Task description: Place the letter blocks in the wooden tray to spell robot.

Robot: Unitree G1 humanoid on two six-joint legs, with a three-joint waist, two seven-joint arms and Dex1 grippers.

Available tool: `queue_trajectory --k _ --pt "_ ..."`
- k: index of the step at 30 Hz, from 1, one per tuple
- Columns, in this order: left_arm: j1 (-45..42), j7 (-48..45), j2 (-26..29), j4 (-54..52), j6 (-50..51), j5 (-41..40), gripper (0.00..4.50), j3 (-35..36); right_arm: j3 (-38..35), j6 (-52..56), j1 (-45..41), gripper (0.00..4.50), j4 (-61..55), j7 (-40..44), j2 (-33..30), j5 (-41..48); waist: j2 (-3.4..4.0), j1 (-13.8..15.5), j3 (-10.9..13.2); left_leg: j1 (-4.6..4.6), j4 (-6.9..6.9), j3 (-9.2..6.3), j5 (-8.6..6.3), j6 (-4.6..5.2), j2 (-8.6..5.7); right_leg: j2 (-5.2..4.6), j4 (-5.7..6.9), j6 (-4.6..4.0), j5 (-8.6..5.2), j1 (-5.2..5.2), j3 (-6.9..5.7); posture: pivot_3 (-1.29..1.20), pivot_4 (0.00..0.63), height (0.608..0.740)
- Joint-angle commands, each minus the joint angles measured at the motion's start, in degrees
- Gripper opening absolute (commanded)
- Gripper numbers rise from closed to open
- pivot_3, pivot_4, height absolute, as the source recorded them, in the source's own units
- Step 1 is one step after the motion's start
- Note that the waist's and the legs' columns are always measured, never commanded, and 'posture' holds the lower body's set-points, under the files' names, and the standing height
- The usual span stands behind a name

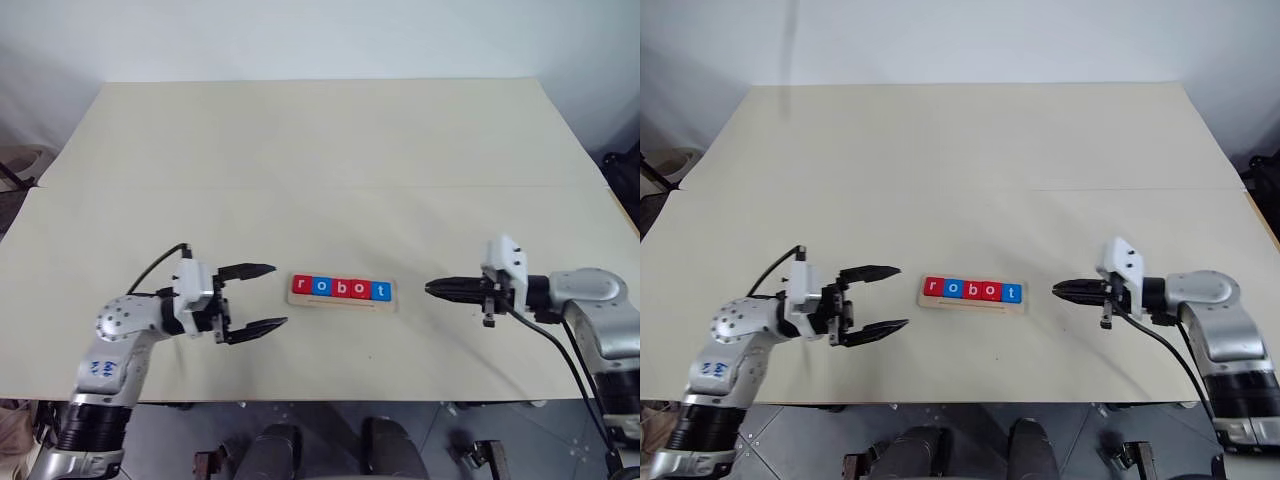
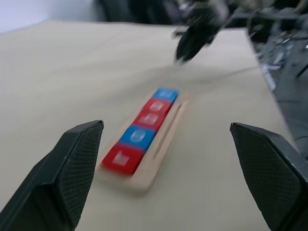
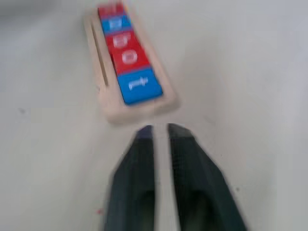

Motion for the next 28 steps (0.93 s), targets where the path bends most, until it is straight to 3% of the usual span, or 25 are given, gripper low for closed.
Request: queue_trajectory --k 1,9,28 --pt "1.98 -1.25 2.57 0.07 0.11 -1.44 4.5 3.82 -3.82 -3.43 6.18 1.87 -7.27 2.82 -1.43 3.22 0.0 0.09 0.0 0.0 0.0 -0.02 0.0 0.0 0.01 0.01 0.01 0.0 0.0 0.01 -0.01 0.0 0.15 0.74" --pt "2.94 -3.43 5.97 4.65 -4.17 0.33 4.5 7.96 -6.67 -10.07 12.62 4.48 -12.78 6.4 0.7 8.15 0.0 0.06 0.0 0.04 0.0 -0.02 0.0 0.0 0.02 0.01 0.0 0.0 0.0 0.06 0.0 0.0 0.15 0.74" --pt "0.74 3.53 2.95 2.78 -3.32 1.73 4.5 6.23 -6.01 -9.38 8.61 4.48 -6.05 4.06 1.82 8.61 0.0 0.07 0.0 0.04 -0.01 -0.02 0.0 0.0 0.01 -0.01 0.02 -0.01 0.0 0.05 0.0 0.0 0.15 0.74"
